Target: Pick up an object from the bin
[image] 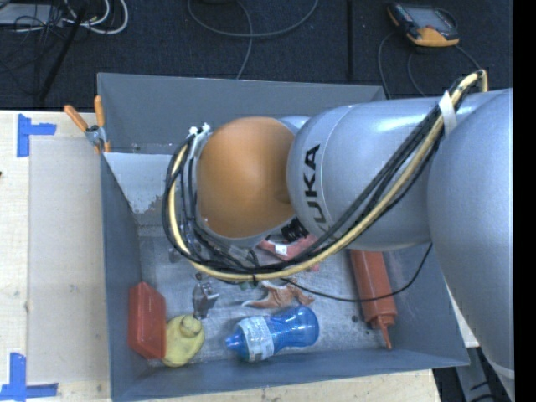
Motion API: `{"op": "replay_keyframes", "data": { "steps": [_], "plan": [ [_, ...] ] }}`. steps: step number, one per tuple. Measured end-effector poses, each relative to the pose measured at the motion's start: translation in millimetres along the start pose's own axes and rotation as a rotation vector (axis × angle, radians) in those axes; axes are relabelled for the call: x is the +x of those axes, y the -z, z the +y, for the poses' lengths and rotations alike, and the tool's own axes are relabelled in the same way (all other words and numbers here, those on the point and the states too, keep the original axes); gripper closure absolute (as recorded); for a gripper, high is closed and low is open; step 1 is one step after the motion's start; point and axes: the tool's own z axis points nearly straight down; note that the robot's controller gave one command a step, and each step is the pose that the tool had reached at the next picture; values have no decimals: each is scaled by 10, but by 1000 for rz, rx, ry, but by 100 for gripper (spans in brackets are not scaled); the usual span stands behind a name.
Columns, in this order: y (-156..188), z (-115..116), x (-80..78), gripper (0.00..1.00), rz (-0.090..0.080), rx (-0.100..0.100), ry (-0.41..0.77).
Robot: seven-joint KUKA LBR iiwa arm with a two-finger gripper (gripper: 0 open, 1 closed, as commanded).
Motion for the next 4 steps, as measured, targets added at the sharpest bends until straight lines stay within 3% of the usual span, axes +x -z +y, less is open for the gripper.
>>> {"op": "replay_keyframes", "data": {
  "steps": [1,2,3,4],
  "plan": [
    [-403,125,292,0,6,0,71],
    [-521,203,363,0,7,0,204],
    [-993,105,456,0,1,16,497],
    [-1017,134,367,100,5,-2,379]
  ]
}}
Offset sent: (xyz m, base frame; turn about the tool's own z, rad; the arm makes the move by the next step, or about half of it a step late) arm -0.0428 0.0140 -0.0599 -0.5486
